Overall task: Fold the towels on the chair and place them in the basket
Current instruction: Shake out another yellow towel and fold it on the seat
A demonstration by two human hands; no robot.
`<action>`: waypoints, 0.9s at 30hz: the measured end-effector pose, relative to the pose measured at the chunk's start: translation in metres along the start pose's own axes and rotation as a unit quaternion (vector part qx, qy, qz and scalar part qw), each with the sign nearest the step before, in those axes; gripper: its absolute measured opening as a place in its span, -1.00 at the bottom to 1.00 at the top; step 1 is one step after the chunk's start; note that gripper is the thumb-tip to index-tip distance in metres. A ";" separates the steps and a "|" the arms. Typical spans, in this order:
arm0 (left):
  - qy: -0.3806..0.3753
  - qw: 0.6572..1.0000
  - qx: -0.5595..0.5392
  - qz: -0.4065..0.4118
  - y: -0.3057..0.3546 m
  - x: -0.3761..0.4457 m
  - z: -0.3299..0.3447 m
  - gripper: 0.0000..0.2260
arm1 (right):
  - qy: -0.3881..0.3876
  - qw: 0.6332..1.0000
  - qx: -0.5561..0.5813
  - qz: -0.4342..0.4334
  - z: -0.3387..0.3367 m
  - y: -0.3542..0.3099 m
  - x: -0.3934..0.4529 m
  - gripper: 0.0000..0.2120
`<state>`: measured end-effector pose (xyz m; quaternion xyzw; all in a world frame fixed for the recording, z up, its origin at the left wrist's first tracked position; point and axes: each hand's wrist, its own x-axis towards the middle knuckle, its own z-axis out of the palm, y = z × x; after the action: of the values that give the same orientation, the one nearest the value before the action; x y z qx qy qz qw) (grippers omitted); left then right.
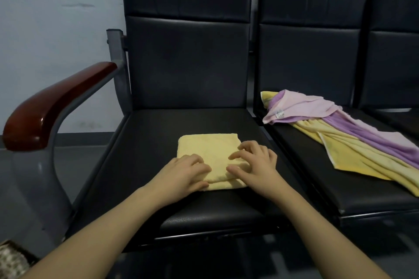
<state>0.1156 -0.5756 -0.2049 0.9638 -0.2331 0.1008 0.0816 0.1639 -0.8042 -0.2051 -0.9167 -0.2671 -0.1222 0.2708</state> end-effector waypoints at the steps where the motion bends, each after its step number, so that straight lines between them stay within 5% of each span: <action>1: 0.037 0.999 -0.005 0.019 -0.001 -0.002 0.003 -0.70 | -0.001 1.000 -0.006 -0.009 0.000 0.000 -0.003 -0.45; 4: 0.112 0.993 -0.007 0.043 0.000 -0.008 0.008 -0.86 | -0.012 0.999 -0.032 -0.010 0.006 0.003 -0.012 -0.54; 10: 0.166 0.985 0.006 0.038 -0.004 -0.016 0.008 -0.81 | -0.005 1.000 0.017 0.025 0.015 0.012 -0.025 -0.73; 13: 0.139 0.989 0.003 0.040 -0.007 -0.020 0.009 -0.92 | 0.009 0.999 0.043 0.021 0.015 0.014 -0.029 -0.77; 18: 0.083 0.996 0.040 -0.018 -0.006 -0.027 0.011 -0.58 | -0.008 1.000 0.001 -0.019 0.015 0.015 -0.033 -0.71; 27: 0.083 0.993 -0.062 -0.051 -0.010 -0.034 0.007 -0.70 | -0.022 1.000 -0.007 0.005 0.004 0.025 -0.033 -0.87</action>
<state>0.0916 -0.5531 -0.2209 0.9558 -0.1816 0.1611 0.1656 0.1504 -0.8339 -0.2311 -0.9222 -0.2677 -0.1028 0.2593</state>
